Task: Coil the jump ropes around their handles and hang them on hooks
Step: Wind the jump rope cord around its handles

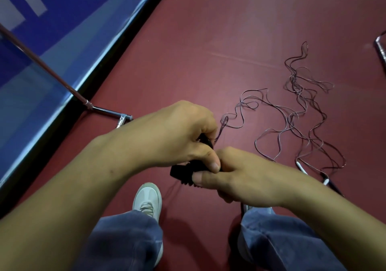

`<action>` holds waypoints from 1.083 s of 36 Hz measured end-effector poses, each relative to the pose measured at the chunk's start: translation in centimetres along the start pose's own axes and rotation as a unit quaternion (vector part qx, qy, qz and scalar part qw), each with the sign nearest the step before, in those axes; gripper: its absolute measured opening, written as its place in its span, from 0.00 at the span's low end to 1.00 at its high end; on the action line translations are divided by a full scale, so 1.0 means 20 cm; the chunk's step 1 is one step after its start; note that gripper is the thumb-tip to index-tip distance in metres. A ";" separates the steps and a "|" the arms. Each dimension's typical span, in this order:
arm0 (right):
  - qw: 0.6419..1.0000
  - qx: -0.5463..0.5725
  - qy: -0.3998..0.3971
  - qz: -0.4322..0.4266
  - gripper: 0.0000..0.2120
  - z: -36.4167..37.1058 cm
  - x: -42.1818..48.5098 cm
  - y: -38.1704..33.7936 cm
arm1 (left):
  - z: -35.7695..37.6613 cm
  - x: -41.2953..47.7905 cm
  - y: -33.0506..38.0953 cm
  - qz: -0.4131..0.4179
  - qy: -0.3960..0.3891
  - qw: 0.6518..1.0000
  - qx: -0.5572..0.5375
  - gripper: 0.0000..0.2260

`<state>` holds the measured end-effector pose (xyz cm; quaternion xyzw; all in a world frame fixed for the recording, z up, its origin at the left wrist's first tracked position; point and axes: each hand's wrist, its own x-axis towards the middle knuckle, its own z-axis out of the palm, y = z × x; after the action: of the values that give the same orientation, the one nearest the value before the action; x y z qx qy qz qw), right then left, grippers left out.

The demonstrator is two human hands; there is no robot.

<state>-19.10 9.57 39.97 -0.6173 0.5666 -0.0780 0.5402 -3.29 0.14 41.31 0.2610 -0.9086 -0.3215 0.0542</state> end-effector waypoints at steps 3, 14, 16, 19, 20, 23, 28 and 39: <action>1.000 0.005 -0.023 -0.001 0.21 0.00 -0.02 -0.01 | -0.01 0.00 0.02 -0.017 -0.013 0.999 -0.050 0.17; 0.996 0.060 -0.017 -0.065 0.18 0.00 -0.06 0.01 | -0.03 0.01 -0.05 -0.075 -0.084 0.958 -0.264 0.08; 0.995 0.062 -0.012 -0.072 0.16 -0.02 -0.07 0.01 | -0.01 0.01 -0.07 -0.079 -0.098 0.952 -0.277 0.12; 0.998 0.036 -0.004 -0.057 0.17 -0.01 -0.07 0.01 | 0.04 0.01 -0.11 -0.084 -0.112 0.957 -0.253 0.25; 0.998 0.027 -0.002 -0.053 0.17 -0.01 -0.07 0.02 | 0.04 0.00 -0.12 -0.087 -0.113 0.959 -0.246 0.28; 0.998 0.017 0.000 -0.054 0.15 -0.02 -0.07 0.01 | 0.05 0.00 -0.12 -0.096 -0.109 0.958 -0.247 0.30; 0.995 -0.054 0.047 -0.073 0.22 0.02 -0.06 0.04 | 0.06 0.00 -0.14 -0.115 -0.123 0.962 -0.214 0.24; 0.984 -0.014 0.124 -0.129 0.18 0.02 -0.10 -0.01 | 0.07 -0.01 -0.12 -0.098 -0.090 0.899 -0.418 0.26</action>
<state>-19.28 11.29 40.98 -0.6787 0.5458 -0.2153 0.4418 -2.48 -0.63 38.66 0.2719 -0.6616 -0.6974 0.0440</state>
